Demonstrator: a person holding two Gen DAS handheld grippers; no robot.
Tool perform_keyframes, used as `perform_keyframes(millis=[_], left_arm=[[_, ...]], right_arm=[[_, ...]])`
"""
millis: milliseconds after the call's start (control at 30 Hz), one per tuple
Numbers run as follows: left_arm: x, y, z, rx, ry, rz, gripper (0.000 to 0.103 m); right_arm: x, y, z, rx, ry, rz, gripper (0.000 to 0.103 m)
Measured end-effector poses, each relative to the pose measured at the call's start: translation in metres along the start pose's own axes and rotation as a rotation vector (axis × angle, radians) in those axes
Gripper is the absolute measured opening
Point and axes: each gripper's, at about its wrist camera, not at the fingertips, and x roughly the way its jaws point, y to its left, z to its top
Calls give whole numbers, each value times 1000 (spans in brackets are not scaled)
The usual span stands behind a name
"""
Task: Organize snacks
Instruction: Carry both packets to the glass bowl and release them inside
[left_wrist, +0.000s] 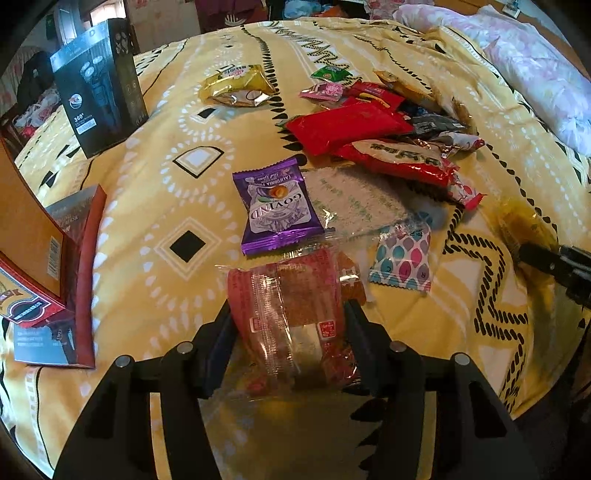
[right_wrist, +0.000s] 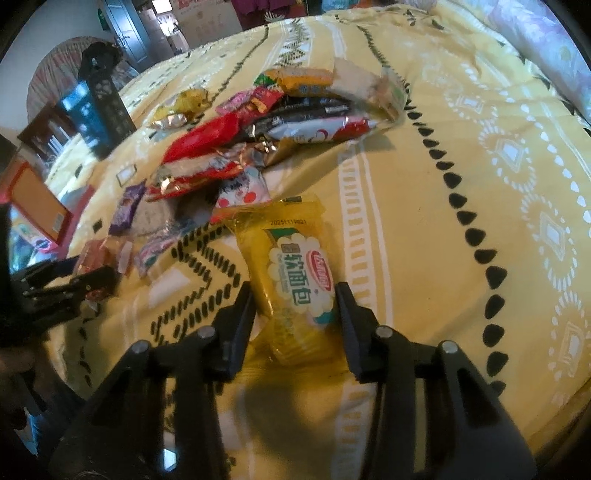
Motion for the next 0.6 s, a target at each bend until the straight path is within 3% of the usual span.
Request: perform_keyframes(millis=[267, 600], left_arm=[[-28, 2, 3, 2, -53, -25, 58], [-108, 29, 23, -23, -231, -22, 58]], right_arm=[[-33, 13, 18, -11, -92, 4, 42], [-82, 66, 63, -123, -210, 37, 42]])
